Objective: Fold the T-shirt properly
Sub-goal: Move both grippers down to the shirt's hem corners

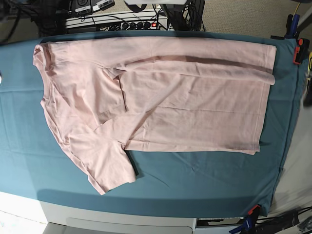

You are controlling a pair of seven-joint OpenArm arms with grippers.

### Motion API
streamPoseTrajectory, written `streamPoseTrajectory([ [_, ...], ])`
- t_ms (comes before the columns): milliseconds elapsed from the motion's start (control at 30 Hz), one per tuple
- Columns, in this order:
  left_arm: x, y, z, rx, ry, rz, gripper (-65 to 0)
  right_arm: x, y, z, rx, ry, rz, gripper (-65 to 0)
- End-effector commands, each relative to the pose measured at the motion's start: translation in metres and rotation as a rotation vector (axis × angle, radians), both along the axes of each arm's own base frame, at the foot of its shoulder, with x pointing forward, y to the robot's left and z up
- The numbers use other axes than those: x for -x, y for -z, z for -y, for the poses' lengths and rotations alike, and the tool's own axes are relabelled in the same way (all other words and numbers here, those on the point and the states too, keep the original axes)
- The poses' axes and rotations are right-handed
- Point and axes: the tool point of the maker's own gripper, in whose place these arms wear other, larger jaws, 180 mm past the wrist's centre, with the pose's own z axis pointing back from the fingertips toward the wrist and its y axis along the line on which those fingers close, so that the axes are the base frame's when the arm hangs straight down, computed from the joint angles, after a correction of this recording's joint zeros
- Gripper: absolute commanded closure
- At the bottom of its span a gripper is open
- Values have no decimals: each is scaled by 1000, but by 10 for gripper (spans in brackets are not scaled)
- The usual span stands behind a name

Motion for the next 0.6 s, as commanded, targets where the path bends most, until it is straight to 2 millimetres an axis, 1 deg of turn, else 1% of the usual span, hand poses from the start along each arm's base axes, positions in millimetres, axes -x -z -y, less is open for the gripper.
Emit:
streamPoseTrajectory([
  [0,-17,-16,-4,-49,-7,46,-298,-17,-18,-1,43,-15,43,-323],
  [67,-40,-19,-4,-98,-23,74,-298,-44,-15,-10,61,-37,49,-324],
  [133,-62,-16,4,-115,-5,84,-297,-73,-3,-24,61,-79,41,-323],
  [233,-95,-4,19,-80,27,65,-282,-118,24,-44,29,-138,2,-324],
  [300,-121,4,22,-41,20,48,-282,-146,46,-56,-32,-161,-35,-324],
  [433,-172,15,18,109,-53,10,-282,-195,85,-74,-214,-178,-76,-324],
  [500,-195,18,16,216,-88,-8,-282,-215,100,-84,-306,-176,-87,-324],
  [567,-213,22,15,334,-132,-31,-275,-232,110,-95,-391,-175,-98,-324],
])
